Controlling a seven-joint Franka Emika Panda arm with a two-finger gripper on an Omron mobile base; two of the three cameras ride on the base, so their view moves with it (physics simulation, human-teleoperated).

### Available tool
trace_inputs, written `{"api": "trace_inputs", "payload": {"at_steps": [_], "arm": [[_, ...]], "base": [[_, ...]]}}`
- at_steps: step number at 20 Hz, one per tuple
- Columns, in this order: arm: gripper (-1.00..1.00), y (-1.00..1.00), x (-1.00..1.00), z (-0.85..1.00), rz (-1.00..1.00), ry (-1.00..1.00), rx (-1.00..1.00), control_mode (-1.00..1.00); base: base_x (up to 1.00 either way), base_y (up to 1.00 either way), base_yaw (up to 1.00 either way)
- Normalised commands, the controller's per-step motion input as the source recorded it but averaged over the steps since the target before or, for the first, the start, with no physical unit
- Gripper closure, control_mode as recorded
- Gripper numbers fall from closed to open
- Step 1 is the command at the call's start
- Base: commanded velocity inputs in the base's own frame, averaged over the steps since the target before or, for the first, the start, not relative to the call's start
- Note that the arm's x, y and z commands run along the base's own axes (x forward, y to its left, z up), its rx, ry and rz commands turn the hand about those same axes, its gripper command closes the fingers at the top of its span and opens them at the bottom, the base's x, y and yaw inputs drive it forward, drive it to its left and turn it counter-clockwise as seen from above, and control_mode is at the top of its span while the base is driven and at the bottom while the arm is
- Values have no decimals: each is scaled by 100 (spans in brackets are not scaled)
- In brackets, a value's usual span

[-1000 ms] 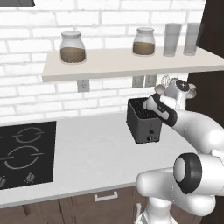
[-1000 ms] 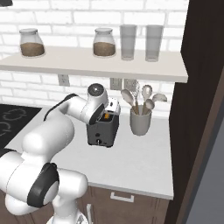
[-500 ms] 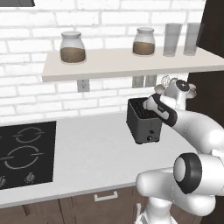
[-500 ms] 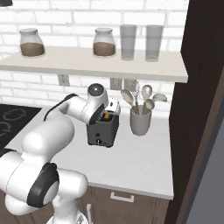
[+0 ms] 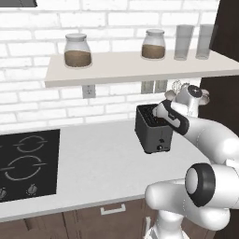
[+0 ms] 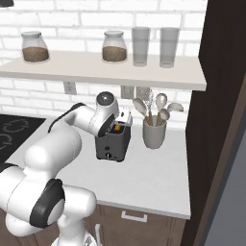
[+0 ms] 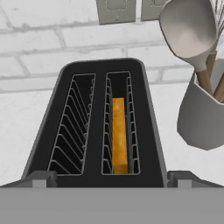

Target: Start the toaster. Once the lever pops up, take the bread to the plate on the dining counter.

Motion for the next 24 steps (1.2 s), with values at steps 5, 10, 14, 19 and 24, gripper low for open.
{"api": "trace_inputs", "payload": {"at_steps": [5, 10, 14, 19, 24], "arm": [[-100, 0, 0, 0, 0, 0, 0, -100], [-100, 0, 0, 0, 0, 0, 0, -100], [-100, 0, 0, 0, 0, 0, 0, -100], [-100, 0, 0, 0, 0, 0, 0, -100], [-100, 0, 0, 0, 0, 0, 0, -100]], "base": [[0, 0, 0], [0, 0, 0], [0, 0, 0], [0, 0, 0], [0, 0, 0]]}}
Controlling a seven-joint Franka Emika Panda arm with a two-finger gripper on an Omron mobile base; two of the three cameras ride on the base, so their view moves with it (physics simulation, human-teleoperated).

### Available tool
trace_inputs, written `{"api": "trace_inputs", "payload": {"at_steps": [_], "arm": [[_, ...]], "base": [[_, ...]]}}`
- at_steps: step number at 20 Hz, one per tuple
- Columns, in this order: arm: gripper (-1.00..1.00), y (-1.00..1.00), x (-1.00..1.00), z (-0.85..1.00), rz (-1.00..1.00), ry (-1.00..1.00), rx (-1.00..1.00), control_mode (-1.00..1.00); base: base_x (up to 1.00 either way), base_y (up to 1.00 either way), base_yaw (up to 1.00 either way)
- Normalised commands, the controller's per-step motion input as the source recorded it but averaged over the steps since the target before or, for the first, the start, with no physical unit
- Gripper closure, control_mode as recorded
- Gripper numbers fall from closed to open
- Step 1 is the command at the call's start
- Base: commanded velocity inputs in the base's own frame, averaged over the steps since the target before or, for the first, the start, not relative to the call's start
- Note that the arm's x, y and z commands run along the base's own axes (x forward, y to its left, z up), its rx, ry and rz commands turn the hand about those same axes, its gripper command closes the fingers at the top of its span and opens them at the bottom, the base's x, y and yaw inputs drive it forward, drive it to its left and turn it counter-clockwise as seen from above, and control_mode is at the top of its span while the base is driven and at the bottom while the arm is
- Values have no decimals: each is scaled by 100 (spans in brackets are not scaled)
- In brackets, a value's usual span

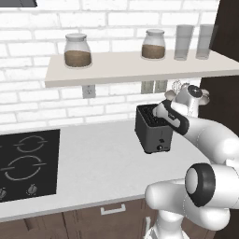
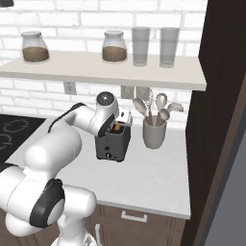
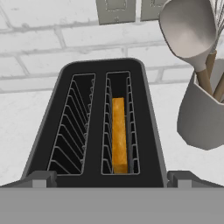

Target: Start the toaster. Once the lever pops up, take the bread to the plate on the dining counter.

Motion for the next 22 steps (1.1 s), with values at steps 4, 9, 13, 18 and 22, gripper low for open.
{"api": "trace_inputs", "payload": {"at_steps": [4, 9, 13, 18, 22], "arm": [[-100, 0, 0, 0, 0, 0, 0, -100], [-100, 0, 0, 0, 0, 0, 0, -100], [-100, 0, 0, 0, 0, 0, 0, -100], [-100, 0, 0, 0, 0, 0, 0, -100], [-100, 0, 0, 0, 0, 0, 0, -100]], "base": [[0, 0, 0], [0, 0, 0], [0, 0, 0], [0, 0, 0], [0, 0, 0]]}}
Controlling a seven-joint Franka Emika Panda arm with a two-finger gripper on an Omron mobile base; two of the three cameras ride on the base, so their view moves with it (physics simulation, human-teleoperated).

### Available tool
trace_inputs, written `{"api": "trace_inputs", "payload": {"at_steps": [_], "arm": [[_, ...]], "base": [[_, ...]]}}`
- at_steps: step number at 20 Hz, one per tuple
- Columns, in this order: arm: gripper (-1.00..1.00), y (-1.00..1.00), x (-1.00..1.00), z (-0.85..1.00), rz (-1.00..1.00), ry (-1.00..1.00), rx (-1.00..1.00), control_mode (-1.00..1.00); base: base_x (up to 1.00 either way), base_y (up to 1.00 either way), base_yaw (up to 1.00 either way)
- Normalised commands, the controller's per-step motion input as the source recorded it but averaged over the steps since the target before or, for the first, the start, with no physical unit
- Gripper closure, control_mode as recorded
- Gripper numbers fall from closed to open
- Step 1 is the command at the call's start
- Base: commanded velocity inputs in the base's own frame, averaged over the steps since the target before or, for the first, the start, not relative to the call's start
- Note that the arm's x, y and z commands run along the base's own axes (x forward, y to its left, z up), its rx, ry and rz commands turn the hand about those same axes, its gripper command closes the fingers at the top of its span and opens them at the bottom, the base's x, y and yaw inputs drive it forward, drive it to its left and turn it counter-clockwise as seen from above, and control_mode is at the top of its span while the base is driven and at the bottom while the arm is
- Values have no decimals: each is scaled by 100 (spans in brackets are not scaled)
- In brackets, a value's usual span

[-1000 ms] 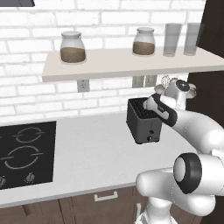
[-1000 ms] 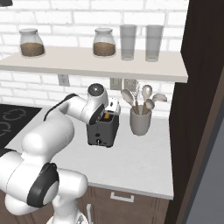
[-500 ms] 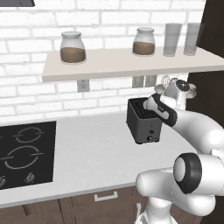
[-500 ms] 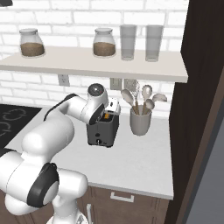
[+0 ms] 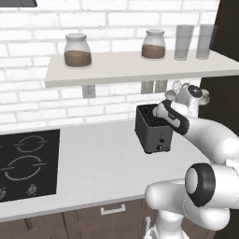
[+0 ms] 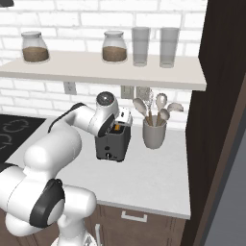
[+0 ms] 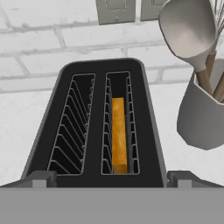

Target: Start the toaster. Once the lever pops up, take the bread to the plate on the dining counter.

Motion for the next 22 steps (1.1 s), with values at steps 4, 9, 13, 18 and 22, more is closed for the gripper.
{"api": "trace_inputs", "payload": {"at_steps": [4, 9, 13, 18, 22], "arm": [[-100, 0, 0, 0, 0, 0, 0, -100], [-100, 0, 0, 0, 0, 0, 0, -100], [-100, 0, 0, 0, 0, 0, 0, -100], [-100, 0, 0, 0, 0, 0, 0, -100], [-100, 0, 0, 0, 0, 0, 0, -100]], "base": [[0, 0, 0], [0, 0, 0], [0, 0, 0], [0, 0, 0], [0, 0, 0]]}}
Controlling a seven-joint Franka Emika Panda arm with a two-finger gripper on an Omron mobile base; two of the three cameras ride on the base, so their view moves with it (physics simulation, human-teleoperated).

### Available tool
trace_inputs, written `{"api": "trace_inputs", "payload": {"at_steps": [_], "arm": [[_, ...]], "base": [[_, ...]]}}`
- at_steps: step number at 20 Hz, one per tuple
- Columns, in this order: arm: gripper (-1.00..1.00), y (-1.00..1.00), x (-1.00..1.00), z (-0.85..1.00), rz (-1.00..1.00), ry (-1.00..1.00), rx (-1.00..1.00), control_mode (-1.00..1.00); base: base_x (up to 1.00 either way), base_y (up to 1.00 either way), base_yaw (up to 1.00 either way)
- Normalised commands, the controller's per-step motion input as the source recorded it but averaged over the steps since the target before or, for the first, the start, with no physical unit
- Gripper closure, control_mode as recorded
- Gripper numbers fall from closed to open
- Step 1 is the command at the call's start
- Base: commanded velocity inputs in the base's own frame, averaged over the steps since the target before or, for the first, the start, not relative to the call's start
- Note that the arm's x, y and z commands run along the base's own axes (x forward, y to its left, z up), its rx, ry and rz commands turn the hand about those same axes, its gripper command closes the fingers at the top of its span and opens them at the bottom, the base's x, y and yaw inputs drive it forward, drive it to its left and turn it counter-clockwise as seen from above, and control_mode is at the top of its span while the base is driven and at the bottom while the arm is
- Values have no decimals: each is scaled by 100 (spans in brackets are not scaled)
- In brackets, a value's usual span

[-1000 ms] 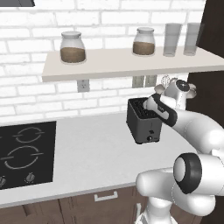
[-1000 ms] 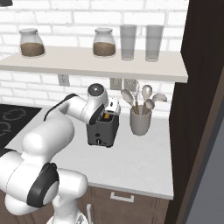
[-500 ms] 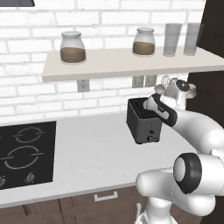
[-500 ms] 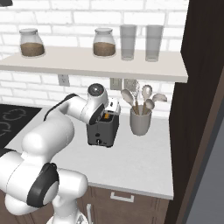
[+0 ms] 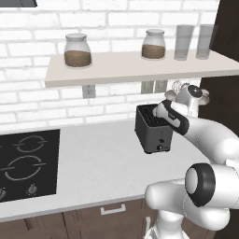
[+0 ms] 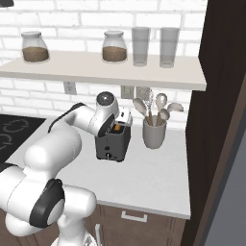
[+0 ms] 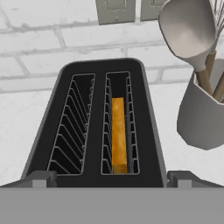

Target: Start the toaster. Once the lever pops up, take the bread to the plate on the dining counter.

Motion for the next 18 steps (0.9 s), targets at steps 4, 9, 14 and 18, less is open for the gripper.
{"api": "trace_inputs", "payload": {"at_steps": [4, 9, 14, 18], "arm": [[-100, 0, 0, 0, 0, 0, 0, -100], [-100, 0, 0, 0, 0, 0, 0, -100], [-100, 0, 0, 0, 0, 0, 0, -100], [-100, 0, 0, 0, 0, 0, 0, -100]], "base": [[0, 0, 0], [0, 0, 0], [0, 0, 0], [0, 0, 0]]}}
